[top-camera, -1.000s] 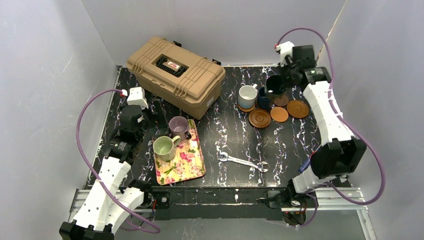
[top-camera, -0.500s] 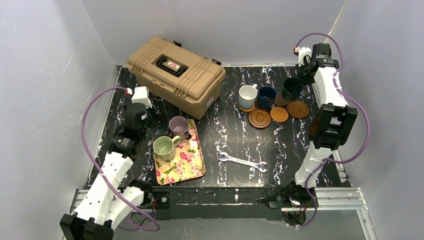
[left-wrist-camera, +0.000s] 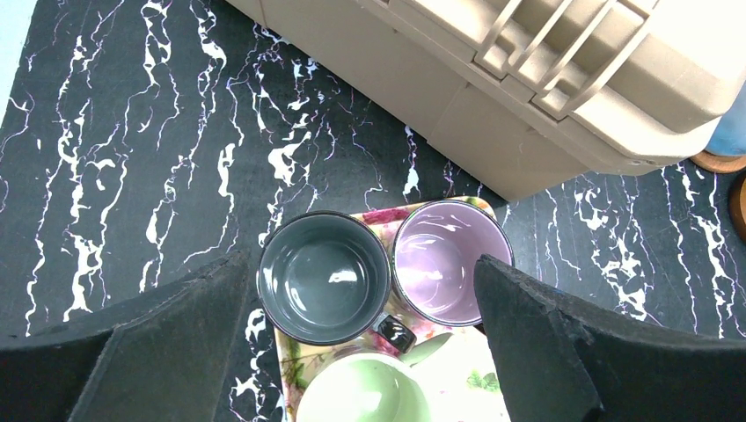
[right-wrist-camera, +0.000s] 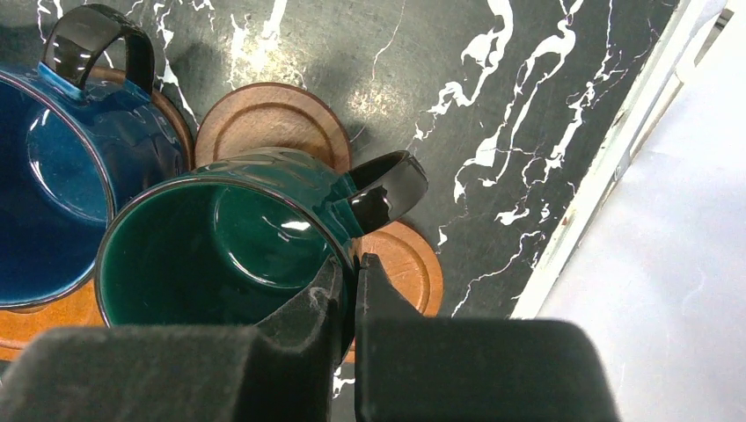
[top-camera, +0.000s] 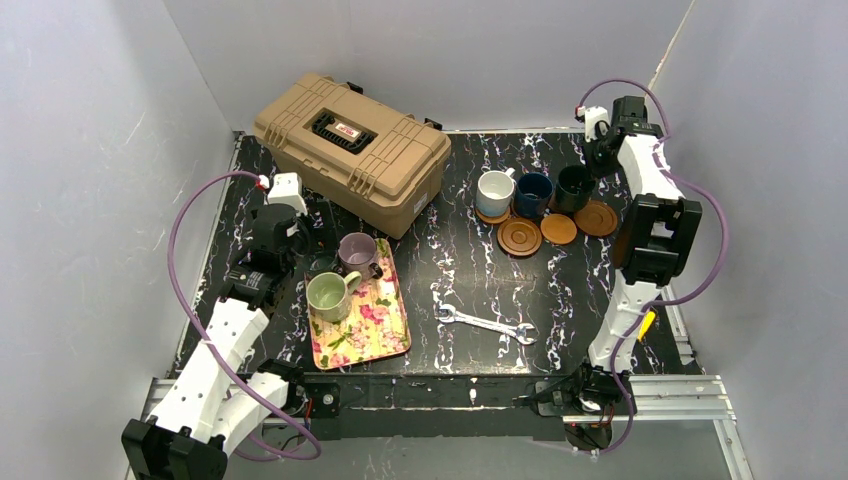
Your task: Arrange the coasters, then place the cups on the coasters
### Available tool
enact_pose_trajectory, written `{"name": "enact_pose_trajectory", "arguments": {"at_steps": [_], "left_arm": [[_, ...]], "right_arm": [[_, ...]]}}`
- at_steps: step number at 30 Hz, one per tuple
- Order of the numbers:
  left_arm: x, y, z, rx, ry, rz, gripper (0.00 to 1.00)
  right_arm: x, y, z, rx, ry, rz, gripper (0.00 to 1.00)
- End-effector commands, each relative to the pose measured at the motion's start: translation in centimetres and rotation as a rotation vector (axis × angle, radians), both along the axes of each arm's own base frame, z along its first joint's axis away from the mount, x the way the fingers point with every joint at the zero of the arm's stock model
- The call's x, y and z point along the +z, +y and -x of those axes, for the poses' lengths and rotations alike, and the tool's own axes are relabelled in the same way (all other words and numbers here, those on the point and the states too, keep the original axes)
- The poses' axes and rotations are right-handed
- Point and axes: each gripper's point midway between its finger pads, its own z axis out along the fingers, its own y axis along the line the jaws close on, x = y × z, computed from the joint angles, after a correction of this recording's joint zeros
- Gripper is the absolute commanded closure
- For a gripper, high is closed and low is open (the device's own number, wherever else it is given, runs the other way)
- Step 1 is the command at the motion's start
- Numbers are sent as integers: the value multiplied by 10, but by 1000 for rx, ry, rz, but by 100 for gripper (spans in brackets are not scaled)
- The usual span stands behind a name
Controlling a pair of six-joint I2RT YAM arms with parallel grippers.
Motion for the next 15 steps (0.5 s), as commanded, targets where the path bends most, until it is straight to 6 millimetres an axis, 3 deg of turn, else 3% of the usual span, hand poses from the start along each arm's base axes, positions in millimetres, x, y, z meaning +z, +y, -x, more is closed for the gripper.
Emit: {"name": "enact_pose_trajectory", "arguments": {"at_steps": [1, 15], "left_arm": [[4, 1, -1, 0, -7, -11, 2], [6, 1, 0, -1, -14, -11, 2]], "right_arm": [[37, 4, -28, 34, -138, -11, 99], [23, 14, -32, 53, -112, -47, 99]]}}
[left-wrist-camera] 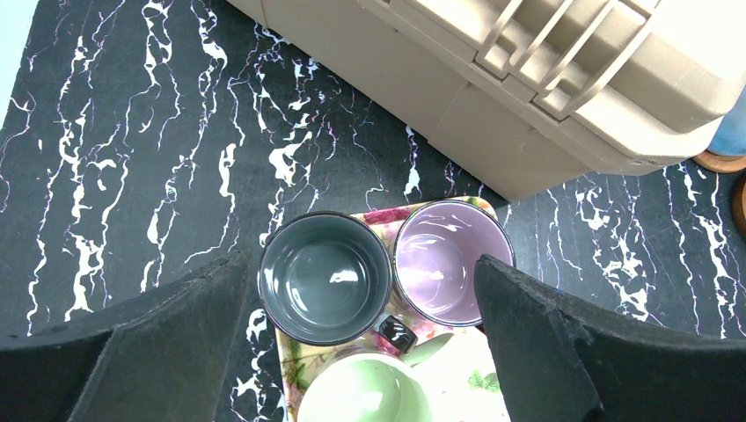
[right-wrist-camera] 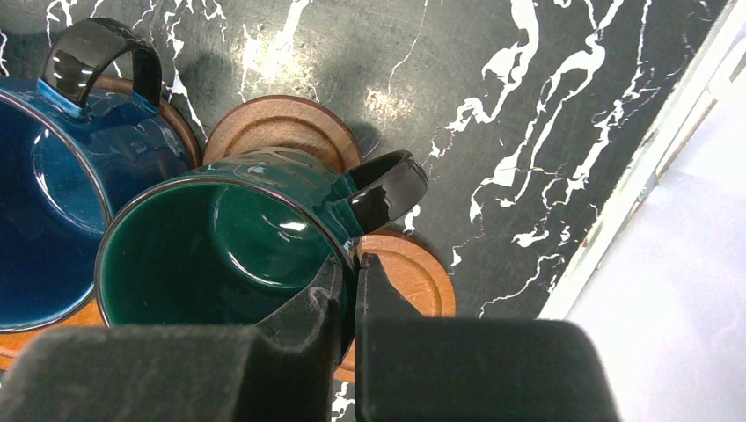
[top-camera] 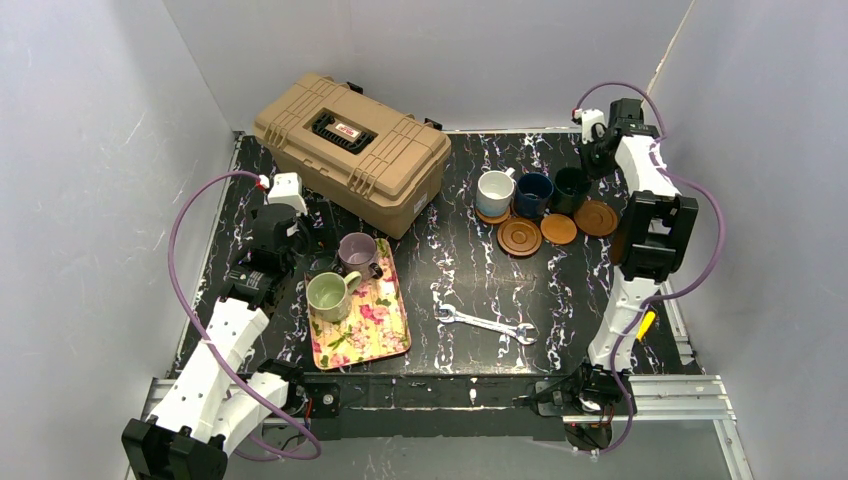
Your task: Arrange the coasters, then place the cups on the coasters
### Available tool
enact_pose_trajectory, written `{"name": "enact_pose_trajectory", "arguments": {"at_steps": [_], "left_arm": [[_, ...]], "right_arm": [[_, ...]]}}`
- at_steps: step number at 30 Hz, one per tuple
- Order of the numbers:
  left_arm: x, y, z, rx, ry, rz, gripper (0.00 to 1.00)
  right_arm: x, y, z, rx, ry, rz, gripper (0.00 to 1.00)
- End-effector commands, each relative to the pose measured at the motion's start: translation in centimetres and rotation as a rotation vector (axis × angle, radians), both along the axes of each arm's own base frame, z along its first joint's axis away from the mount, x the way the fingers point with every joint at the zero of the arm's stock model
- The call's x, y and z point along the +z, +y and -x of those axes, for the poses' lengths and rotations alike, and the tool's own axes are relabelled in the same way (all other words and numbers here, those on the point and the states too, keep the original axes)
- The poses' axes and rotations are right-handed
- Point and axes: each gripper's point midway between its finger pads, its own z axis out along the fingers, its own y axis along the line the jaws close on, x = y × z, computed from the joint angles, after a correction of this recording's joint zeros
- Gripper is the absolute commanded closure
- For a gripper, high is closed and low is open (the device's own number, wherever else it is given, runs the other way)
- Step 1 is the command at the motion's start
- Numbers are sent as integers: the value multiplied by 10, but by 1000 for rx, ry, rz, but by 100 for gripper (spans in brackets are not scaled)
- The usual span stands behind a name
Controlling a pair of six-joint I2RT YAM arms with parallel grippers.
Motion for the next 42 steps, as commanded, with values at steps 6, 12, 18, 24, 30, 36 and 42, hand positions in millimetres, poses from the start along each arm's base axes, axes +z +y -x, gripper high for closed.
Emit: {"name": "enact_pose_trajectory", "arguments": {"at_steps": [6, 12, 18, 24, 30, 36, 42], "left_arm": [[6, 1, 0, 0, -16, -8, 2], [6, 1, -1, -1, -14, -10, 2], [5, 1, -1, -2, -10, -11, 2], [5, 1, -1, -1, -12, -10, 2], [4, 1, -1, -2, -10, -10, 2], [5, 0, -1, -3, -13, -10, 2], [6, 0, -1, -5, -15, -6, 2]], "right_arm": [[28, 16, -27, 40, -107, -25, 99], [24, 21, -30, 44, -102, -17, 99], [12, 21, -31, 41, -76, -13, 99], [7, 20, -33, 36, -70, -9, 99], [2, 19, -33, 19, -58, -14, 90], [16, 14, -32, -11, -87, 8, 59], [68, 9, -31, -63, -198, 22, 39]]}}
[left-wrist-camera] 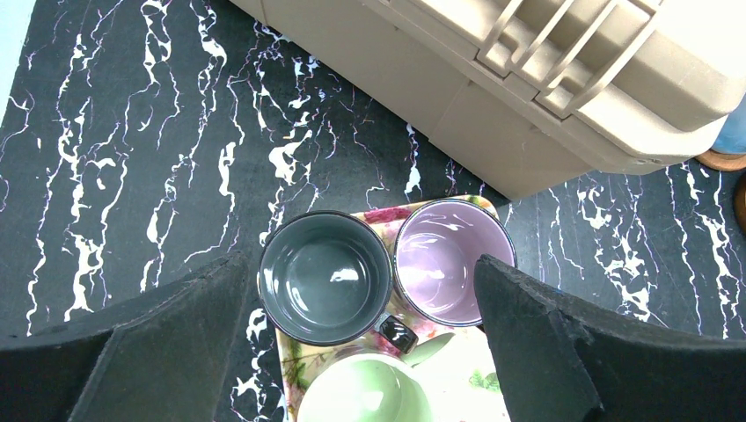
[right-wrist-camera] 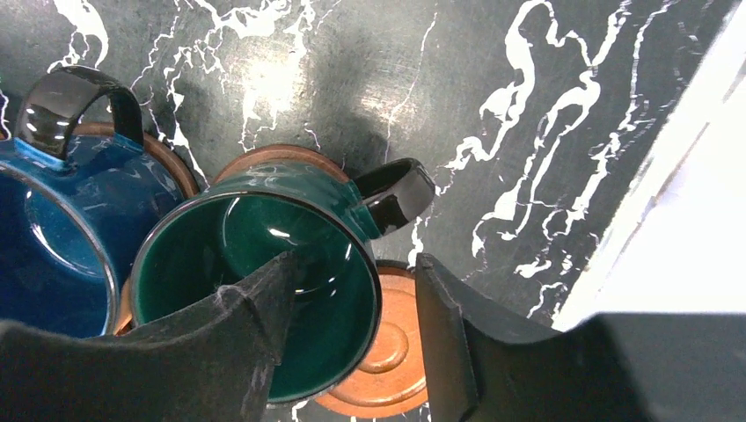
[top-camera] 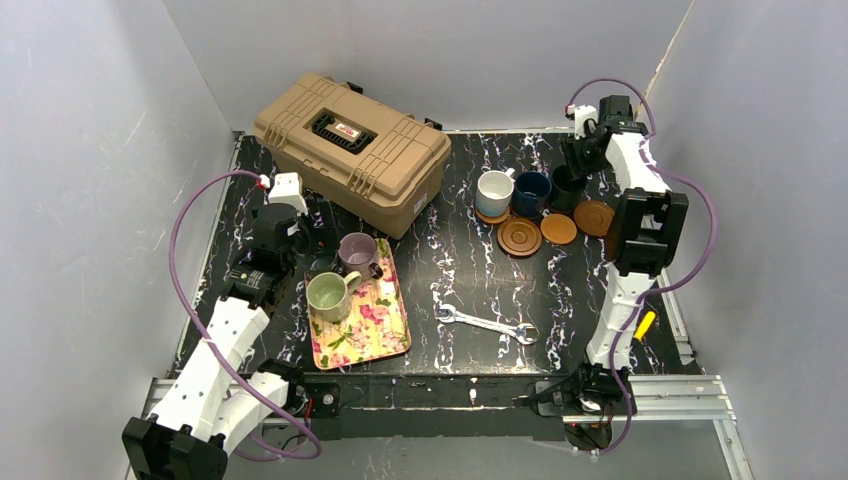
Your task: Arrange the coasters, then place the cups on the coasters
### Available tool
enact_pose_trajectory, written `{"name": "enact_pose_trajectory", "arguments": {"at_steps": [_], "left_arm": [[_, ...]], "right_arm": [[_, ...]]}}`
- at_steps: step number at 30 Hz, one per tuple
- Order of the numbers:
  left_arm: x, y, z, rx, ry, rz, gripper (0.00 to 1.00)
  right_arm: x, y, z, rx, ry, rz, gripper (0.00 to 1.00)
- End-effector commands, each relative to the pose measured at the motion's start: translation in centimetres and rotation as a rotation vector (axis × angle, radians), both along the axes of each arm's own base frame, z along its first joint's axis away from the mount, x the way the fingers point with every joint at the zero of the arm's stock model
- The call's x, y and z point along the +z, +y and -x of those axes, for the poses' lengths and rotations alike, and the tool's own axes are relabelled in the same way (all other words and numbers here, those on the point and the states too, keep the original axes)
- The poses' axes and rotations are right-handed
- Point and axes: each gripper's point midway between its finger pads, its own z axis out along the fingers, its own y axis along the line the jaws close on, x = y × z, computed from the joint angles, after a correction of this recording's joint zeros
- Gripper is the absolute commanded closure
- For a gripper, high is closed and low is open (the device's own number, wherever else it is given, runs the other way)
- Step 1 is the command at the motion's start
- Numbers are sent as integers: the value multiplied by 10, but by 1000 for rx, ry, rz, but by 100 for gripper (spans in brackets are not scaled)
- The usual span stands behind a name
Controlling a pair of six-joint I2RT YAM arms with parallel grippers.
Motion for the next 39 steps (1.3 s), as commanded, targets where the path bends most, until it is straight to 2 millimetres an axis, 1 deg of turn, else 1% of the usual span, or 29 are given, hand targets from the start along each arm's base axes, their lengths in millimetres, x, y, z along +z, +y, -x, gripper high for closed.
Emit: {"name": "enact_pose_trajectory", "arguments": {"at_steps": [1, 4, 6, 8, 9, 10, 11, 14, 18, 19, 22, 25, 26, 28, 31, 34, 36, 39], "left_arm": [[8, 0, 0, -6, -22, -3, 2], [8, -1, 0, -8, -23, 2, 2], [8, -3, 0, -14, -23, 10, 2], [7, -6, 0, -29, -20, 19, 2], [4, -8, -1, -37, -12, 23, 2], [3, -10, -2, -44, -4, 28, 2], [0, -12, -3, -49, 13, 31, 2], [-3, -14, -4, -54, 28, 35, 2], [-1, -15, -3, -57, 20, 42, 2], [0, -14, -3, -54, 17, 41, 2], [0, -8, -2, -23, 16, 25, 2], [1, 8, 0, 54, 13, -6, 2], [3, 12, 0, 72, 8, -12, 2], [6, 19, 1, 102, -5, -10, 2], [10, 27, 3, 137, -23, -10, 2], [14, 31, 6, 147, -41, -17, 2], [16, 32, 7, 148, -53, -16, 2], [20, 30, 8, 136, -66, -7, 2]], "right_arm": [[93, -3, -10, -56, -216, 16, 39], [134, 3, 2, -123, -286, -43, 38], [160, 14, 16, -195, -328, -138, 38], [176, 20, 35, -365, -369, -178, 39], [179, 31, 48, -408, -380, -204, 39], [185, 62, 59, -387, -399, -238, 39], [188, 88, 76, -382, -425, -273, 39], [183, 162, 118, -307, -435, -384, 38], [155, 251, 174, -207, -351, -550, 38], [146, 281, 196, -154, -319, -573, 38], [131, 345, 242, -76, -260, -632, 38], [120, 400, 283, -25, -200, -694, 37], [118, 416, 293, -8, -188, -720, 38], [112, 443, 309, 21, -167, -740, 37], [103, 476, 322, 47, -137, -751, 37], [95, 506, 329, 77, -105, -756, 36], [84, 524, 334, 95, -80, -751, 36], [73, 544, 339, 116, -58, -741, 36]]}}
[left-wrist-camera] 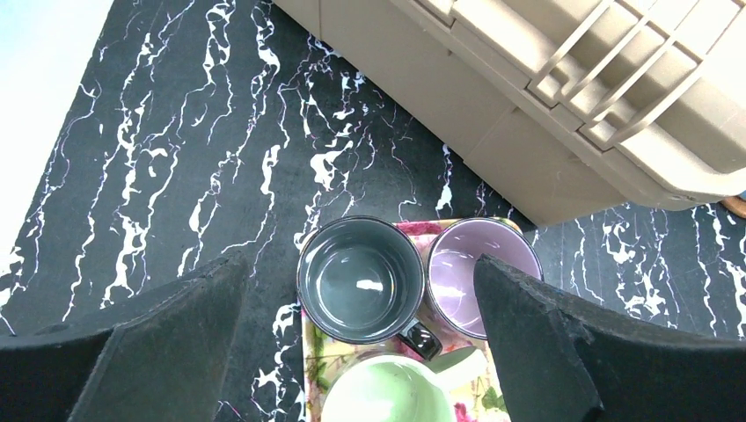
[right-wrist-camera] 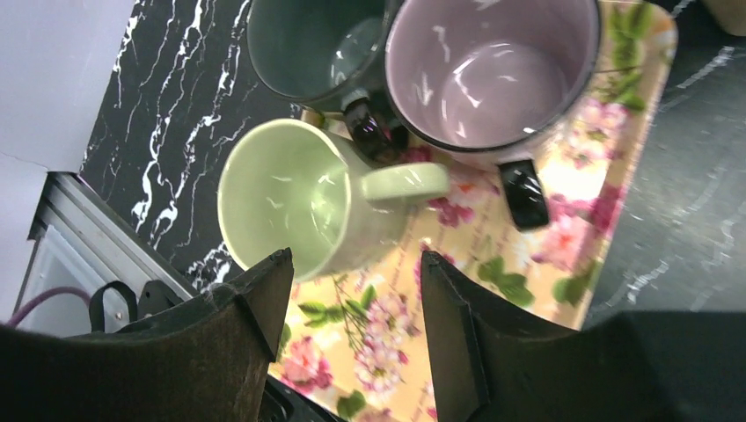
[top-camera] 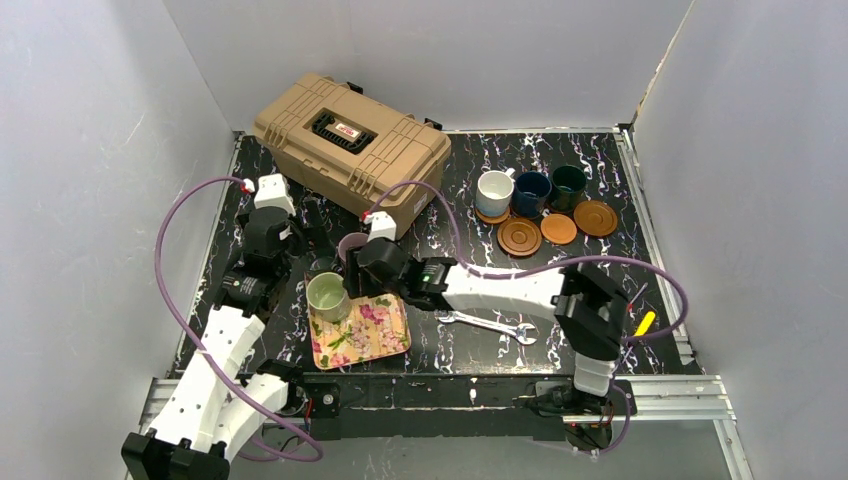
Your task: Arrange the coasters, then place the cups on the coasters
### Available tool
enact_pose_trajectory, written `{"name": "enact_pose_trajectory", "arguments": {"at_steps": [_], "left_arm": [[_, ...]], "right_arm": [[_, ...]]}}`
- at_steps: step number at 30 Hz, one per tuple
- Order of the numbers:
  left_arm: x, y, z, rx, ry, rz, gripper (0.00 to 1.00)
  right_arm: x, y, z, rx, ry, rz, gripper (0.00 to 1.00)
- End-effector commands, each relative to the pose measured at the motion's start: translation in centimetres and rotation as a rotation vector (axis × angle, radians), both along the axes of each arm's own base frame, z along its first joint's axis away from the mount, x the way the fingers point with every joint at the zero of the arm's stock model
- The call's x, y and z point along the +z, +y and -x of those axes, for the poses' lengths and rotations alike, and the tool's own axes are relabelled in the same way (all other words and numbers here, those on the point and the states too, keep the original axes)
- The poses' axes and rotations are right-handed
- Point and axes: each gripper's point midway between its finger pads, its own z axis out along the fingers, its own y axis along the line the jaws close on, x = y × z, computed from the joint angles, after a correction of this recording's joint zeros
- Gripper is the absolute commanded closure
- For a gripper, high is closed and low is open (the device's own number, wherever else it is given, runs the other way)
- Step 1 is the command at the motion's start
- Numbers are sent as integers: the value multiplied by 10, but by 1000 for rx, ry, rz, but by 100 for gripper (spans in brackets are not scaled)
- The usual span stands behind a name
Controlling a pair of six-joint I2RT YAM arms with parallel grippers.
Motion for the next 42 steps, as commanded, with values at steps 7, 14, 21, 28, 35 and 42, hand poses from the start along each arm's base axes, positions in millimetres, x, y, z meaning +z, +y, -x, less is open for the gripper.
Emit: {"name": "enact_pose_trajectory", "arguments": {"at_steps": [7, 14, 21, 28, 35, 42], "left_arm": [[17, 4, 5, 8, -59, 3, 2], [21, 4, 7, 2, -73, -1, 2], [22, 4, 7, 2, -75, -3, 2], [21, 3, 7, 0, -71, -4, 2], [21, 1, 7, -10, -70, -1, 2], [17, -1, 5, -21, -58, 4, 2]], "right_arm": [[-23, 53, 0, 4, 10, 31, 37], [-47, 46, 2, -10, -13, 170, 46], [-25, 20, -2, -54, -64, 187, 82], [27, -6, 6, -21, -95, 165, 99], [92, -81, -5, -11, -239, 301, 99], [96, -183, -67, -36, -206, 468, 99]]}}
